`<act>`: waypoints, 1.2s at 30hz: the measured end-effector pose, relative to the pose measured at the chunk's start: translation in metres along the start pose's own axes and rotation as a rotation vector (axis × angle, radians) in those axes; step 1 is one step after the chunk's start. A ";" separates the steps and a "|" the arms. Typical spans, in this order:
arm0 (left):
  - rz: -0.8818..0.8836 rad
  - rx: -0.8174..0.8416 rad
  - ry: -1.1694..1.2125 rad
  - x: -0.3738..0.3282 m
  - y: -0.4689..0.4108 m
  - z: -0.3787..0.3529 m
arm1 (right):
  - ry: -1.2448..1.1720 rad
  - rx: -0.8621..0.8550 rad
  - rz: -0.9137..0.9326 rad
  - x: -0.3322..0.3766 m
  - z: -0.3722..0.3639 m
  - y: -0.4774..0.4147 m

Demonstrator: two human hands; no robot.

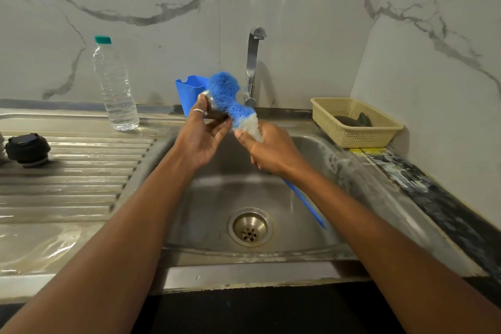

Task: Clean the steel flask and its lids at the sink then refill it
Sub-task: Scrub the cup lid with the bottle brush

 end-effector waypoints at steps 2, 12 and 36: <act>-0.007 -0.012 -0.005 -0.002 0.001 0.001 | -0.005 0.021 0.019 0.004 -0.001 0.000; -0.051 -0.086 -0.019 -0.006 0.001 0.000 | -0.034 0.053 0.016 0.009 0.006 0.001; -0.032 -0.129 0.012 -0.003 0.002 0.005 | 0.022 -0.006 -0.013 -0.003 0.009 -0.002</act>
Point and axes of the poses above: each hand's wrist, its own y-axis away from the middle knuckle, its own z-axis out of the back of the hand, x = y × z, the point moved 4 cm from there along -y, towards the middle knuckle, and after that the axes turned 1 degree about -y, right-handed, at the moved point
